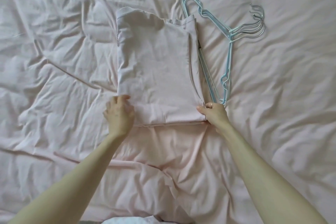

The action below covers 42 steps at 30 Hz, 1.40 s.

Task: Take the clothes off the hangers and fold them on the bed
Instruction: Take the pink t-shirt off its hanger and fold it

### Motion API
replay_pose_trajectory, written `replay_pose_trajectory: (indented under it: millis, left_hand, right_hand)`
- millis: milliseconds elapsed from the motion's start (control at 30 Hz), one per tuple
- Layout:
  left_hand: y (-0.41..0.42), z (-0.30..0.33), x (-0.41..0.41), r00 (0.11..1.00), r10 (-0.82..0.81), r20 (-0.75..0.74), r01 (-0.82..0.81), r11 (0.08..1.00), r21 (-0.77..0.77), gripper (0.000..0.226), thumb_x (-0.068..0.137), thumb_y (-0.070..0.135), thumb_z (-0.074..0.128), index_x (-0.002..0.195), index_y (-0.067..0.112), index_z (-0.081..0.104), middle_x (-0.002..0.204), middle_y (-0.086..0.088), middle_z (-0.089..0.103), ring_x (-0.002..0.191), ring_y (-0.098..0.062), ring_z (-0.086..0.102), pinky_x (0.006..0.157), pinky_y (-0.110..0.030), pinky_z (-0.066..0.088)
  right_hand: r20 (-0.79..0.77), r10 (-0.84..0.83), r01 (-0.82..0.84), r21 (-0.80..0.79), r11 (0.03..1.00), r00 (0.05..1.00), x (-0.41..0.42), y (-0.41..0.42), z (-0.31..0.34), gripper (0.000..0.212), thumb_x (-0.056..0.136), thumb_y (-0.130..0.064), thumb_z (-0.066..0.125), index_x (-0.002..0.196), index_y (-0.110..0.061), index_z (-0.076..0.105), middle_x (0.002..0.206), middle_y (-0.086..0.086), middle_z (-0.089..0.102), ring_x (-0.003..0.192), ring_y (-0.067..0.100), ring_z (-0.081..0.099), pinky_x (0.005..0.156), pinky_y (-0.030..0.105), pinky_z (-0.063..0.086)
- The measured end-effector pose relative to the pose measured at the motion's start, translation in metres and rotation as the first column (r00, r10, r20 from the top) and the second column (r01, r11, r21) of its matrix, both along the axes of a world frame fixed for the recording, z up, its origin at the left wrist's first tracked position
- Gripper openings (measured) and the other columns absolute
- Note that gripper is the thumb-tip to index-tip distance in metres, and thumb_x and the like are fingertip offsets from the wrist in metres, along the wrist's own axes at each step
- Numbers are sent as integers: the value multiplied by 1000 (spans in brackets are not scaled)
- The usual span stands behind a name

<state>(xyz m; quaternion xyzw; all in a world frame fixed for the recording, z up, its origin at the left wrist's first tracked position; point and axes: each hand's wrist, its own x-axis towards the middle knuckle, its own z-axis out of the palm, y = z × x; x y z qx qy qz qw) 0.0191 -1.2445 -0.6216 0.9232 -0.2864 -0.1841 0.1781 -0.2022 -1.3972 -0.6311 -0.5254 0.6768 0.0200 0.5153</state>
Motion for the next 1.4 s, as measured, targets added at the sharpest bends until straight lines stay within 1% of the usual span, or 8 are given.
replay_pose_trajectory:
  millis: [167, 267, 333, 467, 667, 833, 967, 1400]
  left_hand:
    - [18, -4, 29, 787, 441, -430, -466, 883, 52, 50, 84, 26, 66, 125, 6, 48, 125, -17, 52, 110, -31, 52, 95, -45, 45]
    - [20, 1, 37, 677, 398, -619, -449, 890, 82, 36, 89, 30, 62, 114, 4, 58, 93, -16, 64, 68, -18, 54, 53, -24, 49]
    - [16, 6, 39, 633, 363, -684, -410, 906, 101, 26, 92, 26, 58, 107, 4, 60, 71, -7, 56, 56, -15, 47, 37, -17, 40]
    - [20, 11, 45, 468, 355, -810, -417, 896, 152, 20, 92, 21, 59, 96, 1, 61, 83, -8, 62, 72, -19, 59, 68, -31, 54]
    - [46, 47, 46, 383, 334, -861, -357, 914, 196, 16, 92, 18, 58, 84, 5, 58, 71, -5, 54, 44, -9, 56, 41, -17, 47]
    - [95, 80, 38, 341, 413, -844, -260, 905, 338, 21, 89, 14, 64, 74, 5, 53, 45, -1, 48, 31, -7, 45, 36, -15, 43]
    - [130, 94, 28, 246, 480, -842, -116, 877, 466, 14, 85, 14, 67, 79, 5, 59, 52, -3, 56, 40, -9, 53, 40, -18, 46]
    - [47, 107, 68, 21, 393, -919, -340, 868, 363, 43, 95, 19, 44, 63, 1, 68, 60, -1, 54, 38, -3, 41, 39, -12, 44]
  right_hand:
    - [-44, -31, 33, 45, 998, 999, -3, 4, -1, 41, 80, -27, 72, 53, -14, 43, 57, 1, 49, 58, 14, 46, 53, 24, 33]
    - [155, -235, 212, 146, 966, 960, 7, 9, -3, 16, 78, -17, 75, 83, -8, 63, 88, 10, 67, 81, 22, 63, 78, 33, 51]
    - [193, -284, 239, 224, 945, 939, 11, 11, -4, 29, 77, -17, 76, 99, -3, 66, 95, 11, 69, 81, 24, 65, 76, 35, 53]
    - [119, -224, 203, 161, 966, 967, 14, 14, 0, 30, 78, -23, 75, 99, -6, 63, 76, 7, 60, 55, 16, 52, 47, 21, 34]
    - [87, -227, 195, 284, 939, 970, 6, 34, 40, 19, 81, -10, 71, 76, -14, 53, 51, -2, 52, 41, 10, 41, 36, 16, 27]
    - [38, -179, 133, 521, 843, 983, -20, 81, 88, 31, 90, -7, 59, 64, -15, 45, 37, -4, 41, 35, 6, 28, 34, 16, 15]
    - [-27, -85, 83, 627, 774, 996, -40, 119, 108, 33, 92, -7, 56, 63, -15, 41, 33, -4, 35, 25, 5, 27, 31, 14, 12]
    - [36, -192, 154, 462, 873, 981, 8, 24, 136, 28, 87, -3, 40, 61, -12, 48, 42, -1, 42, 27, 3, 31, 30, 11, 18]
